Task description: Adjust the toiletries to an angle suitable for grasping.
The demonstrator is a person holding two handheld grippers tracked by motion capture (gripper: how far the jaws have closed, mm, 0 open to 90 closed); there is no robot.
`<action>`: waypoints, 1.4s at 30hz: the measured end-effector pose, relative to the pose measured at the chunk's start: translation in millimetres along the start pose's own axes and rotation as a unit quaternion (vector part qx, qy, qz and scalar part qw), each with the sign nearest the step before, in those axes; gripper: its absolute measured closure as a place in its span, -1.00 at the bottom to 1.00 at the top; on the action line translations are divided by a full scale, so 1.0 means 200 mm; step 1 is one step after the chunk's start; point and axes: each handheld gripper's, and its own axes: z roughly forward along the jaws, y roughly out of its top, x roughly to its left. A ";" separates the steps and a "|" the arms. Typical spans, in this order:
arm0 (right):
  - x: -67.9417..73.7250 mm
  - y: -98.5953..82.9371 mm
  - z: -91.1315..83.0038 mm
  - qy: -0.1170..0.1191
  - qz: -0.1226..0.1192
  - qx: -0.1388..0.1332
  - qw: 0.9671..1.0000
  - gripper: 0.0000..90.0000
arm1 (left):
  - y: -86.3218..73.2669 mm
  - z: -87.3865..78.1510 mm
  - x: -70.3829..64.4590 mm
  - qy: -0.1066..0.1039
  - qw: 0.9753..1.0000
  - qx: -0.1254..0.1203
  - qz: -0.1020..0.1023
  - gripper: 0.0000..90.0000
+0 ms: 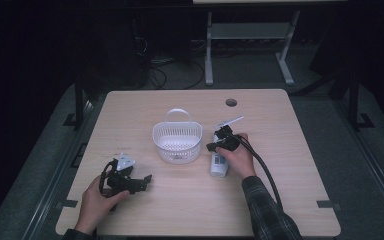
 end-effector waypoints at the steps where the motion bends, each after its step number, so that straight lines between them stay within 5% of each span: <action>1: 0.00 0.00 0.00 0.001 0.000 -0.002 1.000 1.00 | 0.00 0.00 0.00 0.000 1.000 0.000 0.000 -0.72; 17: -0.04 -0.07 -0.04 -0.007 0.010 0.002 1.000 1.00 | 0.00 0.00 0.00 0.001 1.000 0.000 0.000 -0.72; 42: 0.03 -0.14 -0.09 0.001 -0.012 0.016 1.000 1.00 | 0.00 0.00 0.00 0.001 1.000 0.000 0.000 -0.72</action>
